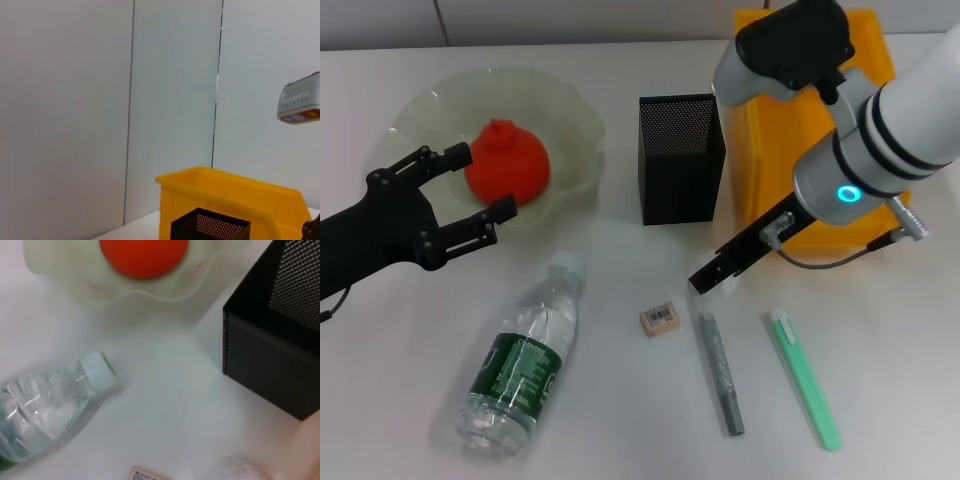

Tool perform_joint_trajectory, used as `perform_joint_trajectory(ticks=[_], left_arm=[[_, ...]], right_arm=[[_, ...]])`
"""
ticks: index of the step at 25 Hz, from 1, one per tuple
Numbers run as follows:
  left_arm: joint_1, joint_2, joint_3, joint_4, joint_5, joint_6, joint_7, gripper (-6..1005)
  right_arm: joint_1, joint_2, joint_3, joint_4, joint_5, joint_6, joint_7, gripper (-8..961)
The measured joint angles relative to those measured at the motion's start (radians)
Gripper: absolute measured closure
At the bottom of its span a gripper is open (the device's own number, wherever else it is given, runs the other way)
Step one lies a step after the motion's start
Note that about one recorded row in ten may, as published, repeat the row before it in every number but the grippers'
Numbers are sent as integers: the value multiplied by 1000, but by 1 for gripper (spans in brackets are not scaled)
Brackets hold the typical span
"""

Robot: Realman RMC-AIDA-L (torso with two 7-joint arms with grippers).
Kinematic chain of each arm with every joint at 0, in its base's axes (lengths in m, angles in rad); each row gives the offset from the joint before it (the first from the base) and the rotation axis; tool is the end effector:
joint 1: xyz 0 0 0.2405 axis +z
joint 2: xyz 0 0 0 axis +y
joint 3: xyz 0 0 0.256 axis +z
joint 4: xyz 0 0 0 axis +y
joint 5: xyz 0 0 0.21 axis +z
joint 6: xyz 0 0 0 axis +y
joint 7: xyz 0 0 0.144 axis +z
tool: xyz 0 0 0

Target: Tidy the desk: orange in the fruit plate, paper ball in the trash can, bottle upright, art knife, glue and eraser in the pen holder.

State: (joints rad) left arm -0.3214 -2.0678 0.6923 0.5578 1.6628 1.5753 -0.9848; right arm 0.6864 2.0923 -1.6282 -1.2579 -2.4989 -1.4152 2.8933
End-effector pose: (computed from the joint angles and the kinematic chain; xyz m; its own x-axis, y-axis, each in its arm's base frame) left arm -0.3058 0.2852 0.0173 0.7368 0.0915 0.6699 0.4507 -0.8051 -0.3856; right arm 0.1408 0.3491 -0.0597 0.6607 -0.7330 0.1618 -0.6394 -0.6625 -0.3902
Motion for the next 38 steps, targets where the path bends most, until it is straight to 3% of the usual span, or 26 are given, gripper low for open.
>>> perform_joint_trajectory(ticks=[6,14,17,24,29,38], left_arm=[[2,0,11,-2,0,0,1,149],[4,0,12,-13,0,0,15,149],[4,0,12,-13,0,-1,20,150],[4,1,12,-23,0,-3,26,149],[7,2,12,-24,0,-3,28,150],[13,1,11,-24,0,-3,28,150]], right_arm=[[22,0,-31,95,10,77,-2,157],[30,0,-43,125,15,101,-2,161],[30,0,-43,127,15,108,-4,211],[1,-1,-20,36,30,68,-14,328],[-25,-1,77,-79,37,-32,-45,469],[-42,-4,236,-224,79,-158,-99,454]])
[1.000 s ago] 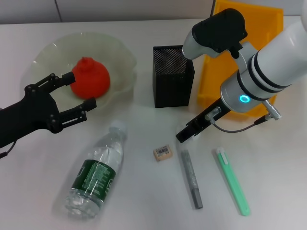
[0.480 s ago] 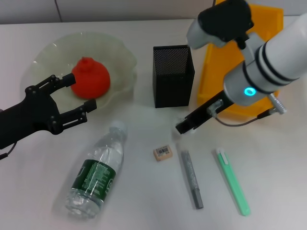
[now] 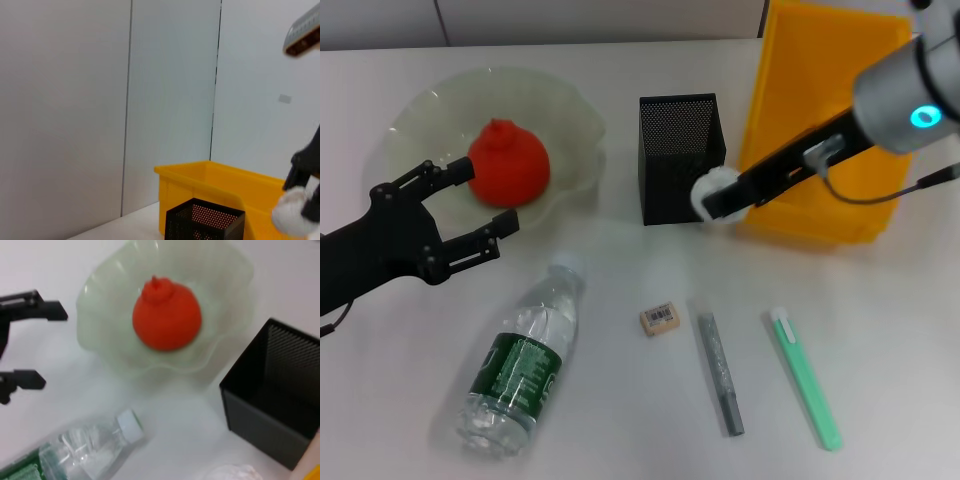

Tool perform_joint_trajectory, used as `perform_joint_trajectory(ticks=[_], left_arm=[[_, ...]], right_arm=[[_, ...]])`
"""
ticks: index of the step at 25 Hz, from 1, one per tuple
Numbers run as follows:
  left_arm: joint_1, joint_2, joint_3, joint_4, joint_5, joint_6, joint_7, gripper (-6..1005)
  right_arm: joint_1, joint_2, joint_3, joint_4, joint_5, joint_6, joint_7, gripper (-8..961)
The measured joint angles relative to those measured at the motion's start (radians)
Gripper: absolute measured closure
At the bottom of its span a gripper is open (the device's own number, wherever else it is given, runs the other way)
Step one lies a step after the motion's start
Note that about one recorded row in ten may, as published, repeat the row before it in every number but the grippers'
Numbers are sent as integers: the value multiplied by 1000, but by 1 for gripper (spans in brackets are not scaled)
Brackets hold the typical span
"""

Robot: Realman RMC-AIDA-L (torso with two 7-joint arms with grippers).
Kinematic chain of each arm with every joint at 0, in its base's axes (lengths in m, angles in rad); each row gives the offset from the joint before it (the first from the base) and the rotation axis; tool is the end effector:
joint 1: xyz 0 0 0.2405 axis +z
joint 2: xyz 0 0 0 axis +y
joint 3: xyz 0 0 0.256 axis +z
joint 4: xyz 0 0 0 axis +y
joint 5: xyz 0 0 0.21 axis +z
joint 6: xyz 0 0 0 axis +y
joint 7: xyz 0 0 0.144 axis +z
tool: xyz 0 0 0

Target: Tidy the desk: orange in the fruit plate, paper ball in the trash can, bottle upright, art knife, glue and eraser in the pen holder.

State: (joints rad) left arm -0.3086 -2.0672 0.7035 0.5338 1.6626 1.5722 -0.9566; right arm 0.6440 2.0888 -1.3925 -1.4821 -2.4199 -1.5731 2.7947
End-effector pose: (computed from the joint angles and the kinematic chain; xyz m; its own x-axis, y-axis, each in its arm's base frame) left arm -0.3104 0.2785 0.0118 0.7405 0.0999 0.6645 0.4525 -0.8052 -0.3833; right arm 0.1146 0.3524 0.0006 0.7218 -0.6921 0.0033 -0.6537 -0.6833 -0.3253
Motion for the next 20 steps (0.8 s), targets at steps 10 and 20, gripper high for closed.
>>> perform_joint_trajectory(ticks=[10,20], left_arm=[[-2,-1,-1,-2,-5,2,10,150],[-2,-1,-4,-2,-6,8,10,149]], right_arm=[[1,-7,300,-169,-6,-134,-60,437],[5,-31,552,-61,-71,-60,-225,421]])
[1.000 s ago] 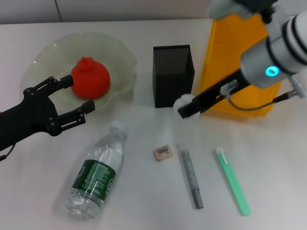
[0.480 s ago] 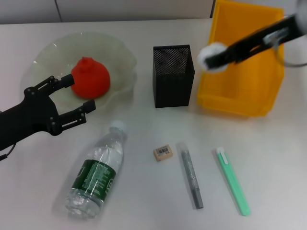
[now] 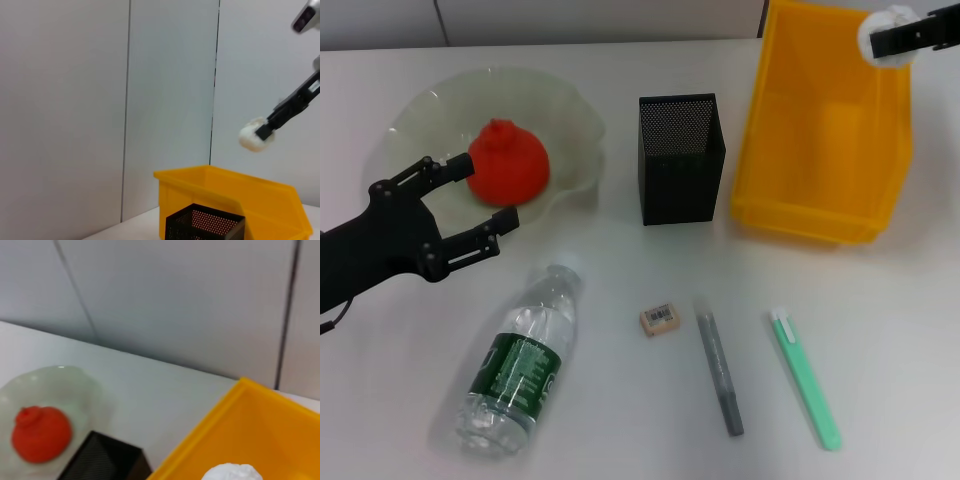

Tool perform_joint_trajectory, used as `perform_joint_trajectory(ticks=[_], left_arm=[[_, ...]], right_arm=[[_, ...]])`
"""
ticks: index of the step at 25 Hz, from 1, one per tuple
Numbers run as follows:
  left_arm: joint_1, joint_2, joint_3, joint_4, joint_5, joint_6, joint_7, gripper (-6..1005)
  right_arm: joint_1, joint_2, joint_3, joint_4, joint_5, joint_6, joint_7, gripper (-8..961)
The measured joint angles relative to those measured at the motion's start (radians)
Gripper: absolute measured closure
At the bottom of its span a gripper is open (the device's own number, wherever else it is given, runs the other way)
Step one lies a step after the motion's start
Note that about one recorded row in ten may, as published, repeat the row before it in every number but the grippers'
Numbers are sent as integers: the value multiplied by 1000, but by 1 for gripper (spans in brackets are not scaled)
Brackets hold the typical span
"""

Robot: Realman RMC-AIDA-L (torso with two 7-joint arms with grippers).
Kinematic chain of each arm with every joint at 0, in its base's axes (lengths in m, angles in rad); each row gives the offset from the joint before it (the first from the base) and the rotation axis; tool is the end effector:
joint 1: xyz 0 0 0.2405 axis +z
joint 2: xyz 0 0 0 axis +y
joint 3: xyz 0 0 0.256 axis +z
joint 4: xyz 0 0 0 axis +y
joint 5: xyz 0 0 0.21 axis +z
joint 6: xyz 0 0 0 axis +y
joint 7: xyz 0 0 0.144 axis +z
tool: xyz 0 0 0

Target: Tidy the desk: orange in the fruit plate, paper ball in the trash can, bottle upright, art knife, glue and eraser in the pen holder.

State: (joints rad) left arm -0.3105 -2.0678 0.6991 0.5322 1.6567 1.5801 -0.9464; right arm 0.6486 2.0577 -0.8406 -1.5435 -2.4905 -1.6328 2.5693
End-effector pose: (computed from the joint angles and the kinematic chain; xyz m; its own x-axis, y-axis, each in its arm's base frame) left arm -0.3089 0.2788 0.0126 0.7385 0.0852 0.6689 0.4454 -0.8063 -0.3891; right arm 0.1655 0.3834 0.1240 0.6710 -0.6698 -0.3180 -0.7234 -0.4971 -0.4791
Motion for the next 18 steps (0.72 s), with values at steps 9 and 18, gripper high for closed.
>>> perform_joint_trajectory(ticks=[9,18], left_arm=[[-1,0,0,0,-1,1,-5,149],[0,1,2,5,-5,21,-13,150]], right_arm=[[31,-9,-46,249,-3,240,-102,406],[33,5,-37,267,58,254,-170,191]])
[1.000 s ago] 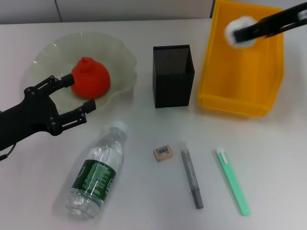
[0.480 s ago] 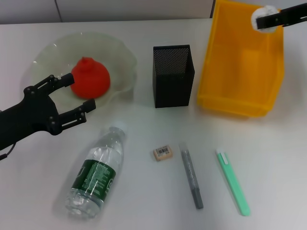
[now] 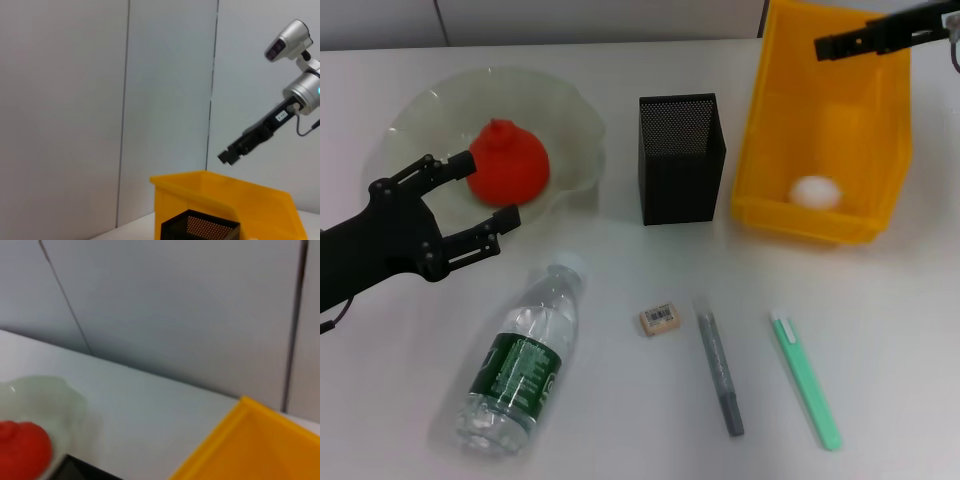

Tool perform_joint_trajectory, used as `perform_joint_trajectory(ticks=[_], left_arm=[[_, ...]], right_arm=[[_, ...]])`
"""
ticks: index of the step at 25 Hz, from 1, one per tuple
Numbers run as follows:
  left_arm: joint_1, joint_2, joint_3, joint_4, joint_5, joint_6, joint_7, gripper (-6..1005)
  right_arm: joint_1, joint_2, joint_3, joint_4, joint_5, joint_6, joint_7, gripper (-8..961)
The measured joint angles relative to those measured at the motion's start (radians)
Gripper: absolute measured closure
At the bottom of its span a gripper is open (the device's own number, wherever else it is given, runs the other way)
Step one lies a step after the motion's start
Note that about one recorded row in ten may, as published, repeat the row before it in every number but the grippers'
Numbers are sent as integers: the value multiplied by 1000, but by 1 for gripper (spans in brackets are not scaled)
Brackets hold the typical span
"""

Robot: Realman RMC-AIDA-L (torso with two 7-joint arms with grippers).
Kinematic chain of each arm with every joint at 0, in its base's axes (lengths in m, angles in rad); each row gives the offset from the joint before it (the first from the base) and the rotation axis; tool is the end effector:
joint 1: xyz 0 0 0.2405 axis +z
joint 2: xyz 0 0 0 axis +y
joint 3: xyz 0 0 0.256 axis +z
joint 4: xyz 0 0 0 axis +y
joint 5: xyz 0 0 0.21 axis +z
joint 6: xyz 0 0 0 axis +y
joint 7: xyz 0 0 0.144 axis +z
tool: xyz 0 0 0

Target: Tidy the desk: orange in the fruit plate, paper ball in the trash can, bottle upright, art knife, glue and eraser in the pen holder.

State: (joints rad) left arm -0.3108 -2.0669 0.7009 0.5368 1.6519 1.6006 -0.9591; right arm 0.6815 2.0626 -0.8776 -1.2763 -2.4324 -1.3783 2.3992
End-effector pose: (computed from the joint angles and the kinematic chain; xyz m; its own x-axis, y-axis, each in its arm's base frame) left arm -0.3061 0.2779 0.0143 0.7279 0.0827 0.6806 0.4428 -0.8146 -0.3747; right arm 0.1806 0.4166 0.0867 0.7161 -0.6085 -0.3418 -0.6913 -0.5505 -0.4681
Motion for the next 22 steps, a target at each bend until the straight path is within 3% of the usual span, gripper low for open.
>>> perform_joint_trajectory(ticks=[3,9,12,13,17,18,19,22], left_arm=[[4,-3,-9,13,-2,32,-9,151],[36,-12,50,170,-8,31,-231,154],[81,-14,175,320,-34,-40,-382,156],[99,-14,217,368,-41,-67,-418,156],[230,-11,507,711,-37,-267,-632,156],[298,-6,627,903,29,-367,-775,156],[298,-6,627,903,29,-367,-775,156],[366,-6,770,1157,244,-434,-1035,155]], right_arm=[[-52,4,2,-29,156,-38,-95,173],[-264,22,-4,15,534,-146,-515,145],[-335,23,-7,120,627,-203,-727,147],[-377,22,-5,209,672,-243,-859,147],[-418,22,2,325,700,-294,-1025,145],[-437,22,2,382,700,-311,-1101,145],[-437,22,2,382,700,-311,-1101,145],[-455,21,3,453,699,-316,-1190,146]])
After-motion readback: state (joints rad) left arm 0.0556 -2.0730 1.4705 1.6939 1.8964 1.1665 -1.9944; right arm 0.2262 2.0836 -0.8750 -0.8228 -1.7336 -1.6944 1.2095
